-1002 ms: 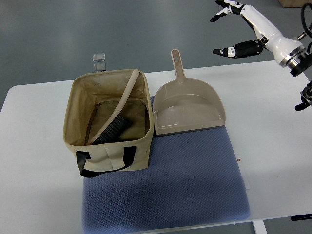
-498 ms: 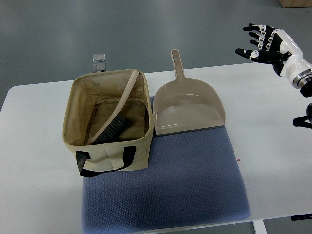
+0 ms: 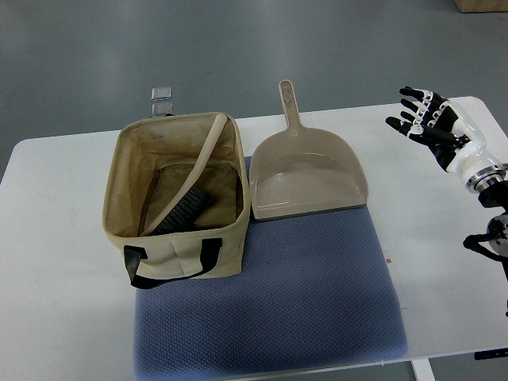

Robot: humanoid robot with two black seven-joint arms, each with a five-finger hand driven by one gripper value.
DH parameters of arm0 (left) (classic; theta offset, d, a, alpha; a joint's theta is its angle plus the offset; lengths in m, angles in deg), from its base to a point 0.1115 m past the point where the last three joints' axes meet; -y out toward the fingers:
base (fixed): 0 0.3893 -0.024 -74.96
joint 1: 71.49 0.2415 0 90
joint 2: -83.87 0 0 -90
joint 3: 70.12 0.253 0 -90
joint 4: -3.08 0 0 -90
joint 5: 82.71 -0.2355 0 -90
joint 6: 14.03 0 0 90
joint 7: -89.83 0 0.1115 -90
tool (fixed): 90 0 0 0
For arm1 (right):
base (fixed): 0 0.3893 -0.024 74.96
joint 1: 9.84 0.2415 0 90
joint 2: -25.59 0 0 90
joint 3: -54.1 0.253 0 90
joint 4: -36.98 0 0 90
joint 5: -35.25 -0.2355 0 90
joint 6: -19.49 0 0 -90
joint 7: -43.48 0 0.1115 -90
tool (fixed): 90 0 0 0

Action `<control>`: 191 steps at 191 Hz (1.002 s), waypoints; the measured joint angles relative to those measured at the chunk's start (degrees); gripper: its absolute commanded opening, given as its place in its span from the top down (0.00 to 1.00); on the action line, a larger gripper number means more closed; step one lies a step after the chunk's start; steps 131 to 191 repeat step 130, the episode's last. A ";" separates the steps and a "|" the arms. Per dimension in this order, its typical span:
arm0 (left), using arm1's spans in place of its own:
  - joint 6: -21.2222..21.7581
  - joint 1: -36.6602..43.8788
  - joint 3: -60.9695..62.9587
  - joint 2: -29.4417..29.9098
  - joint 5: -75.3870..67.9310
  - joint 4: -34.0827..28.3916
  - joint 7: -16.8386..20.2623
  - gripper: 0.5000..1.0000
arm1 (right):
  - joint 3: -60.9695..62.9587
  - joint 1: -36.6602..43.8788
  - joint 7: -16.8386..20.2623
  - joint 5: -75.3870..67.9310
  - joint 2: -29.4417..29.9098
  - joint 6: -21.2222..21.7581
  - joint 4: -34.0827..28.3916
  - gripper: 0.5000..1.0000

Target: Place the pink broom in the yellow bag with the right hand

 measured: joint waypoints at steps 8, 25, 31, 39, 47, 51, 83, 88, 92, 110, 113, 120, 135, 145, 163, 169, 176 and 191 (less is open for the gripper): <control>0.00 0.00 0.00 0.00 0.00 0.00 0.00 0.00 | -0.05 -0.39 -1.08 -0.05 0.45 -0.01 0.04 0.16; 0.00 0.00 0.00 0.00 0.00 0.00 0.00 0.00 | -0.25 -1.32 -3.69 -0.11 1.46 -0.01 0.16 0.15; 0.00 0.00 0.00 0.00 0.00 0.00 0.00 0.00 | -0.33 -1.65 -4.61 -0.11 1.80 -0.01 0.21 0.15; 0.00 0.01 0.00 0.00 0.00 0.00 0.00 0.00 | -0.47 -2.16 -6.06 -0.12 2.26 -0.01 0.35 0.15; 0.00 0.01 0.00 0.00 0.00 0.00 0.00 0.00 | -0.64 -2.61 -7.50 -0.12 2.65 -0.01 0.66 0.15; 0.00 0.00 0.00 0.00 0.00 0.00 0.00 0.00 | -0.73 -2.83 -8.26 -0.12 2.85 -0.01 0.86 0.15; 0.00 0.00 0.00 0.00 0.00 0.00 -0.02 0.00 | -2.31 -3.92 -14.76 -0.12 3.80 0.04 2.58 0.14; 0.00 0.00 0.00 0.00 0.00 0.00 -0.02 0.00 | -2.58 -3.97 -15.60 -0.12 3.83 0.05 2.89 0.14; 0.00 0.00 0.00 0.00 0.00 0.00 -0.02 0.00 | -2.83 -3.99 -16.30 -0.12 3.85 0.06 3.24 0.14; 0.00 0.01 0.00 0.00 0.00 0.00 -0.02 0.00 | -3.59 -4.03 -17.47 -0.29 4.01 0.18 4.97 0.14; 0.00 0.01 0.00 0.00 0.00 0.00 -0.02 0.00 | -3.77 -4.03 -17.54 -0.32 4.08 0.19 5.18 0.14; 0.00 0.00 0.00 0.00 0.00 0.00 -0.02 0.00 | -4.40 -4.05 -17.68 -0.35 4.28 0.23 5.58 0.14; 0.00 0.00 0.00 0.00 0.00 0.00 -0.02 0.00 | -5.45 -4.16 -17.79 -0.38 4.43 0.25 5.82 0.14; 0.00 0.00 0.00 0.00 0.00 0.00 -0.02 0.00 | -5.45 -4.16 -17.79 -0.38 4.43 0.25 5.82 0.14; 0.00 0.00 0.00 0.00 0.00 0.00 -0.02 0.00 | -5.45 -4.16 -17.79 -0.38 4.43 0.25 5.82 0.14; 0.00 0.00 0.00 0.00 0.00 0.00 -0.02 0.00 | -5.45 -4.16 -17.79 -0.38 4.43 0.25 5.82 0.14; 0.00 0.00 0.00 0.00 0.00 0.00 -0.02 0.00 | -5.45 -4.16 -17.79 -0.38 4.43 0.25 5.82 0.14; 0.00 0.00 0.00 0.00 0.00 0.00 -0.02 0.00 | -5.45 -4.16 -17.79 -0.38 4.43 0.25 5.82 0.14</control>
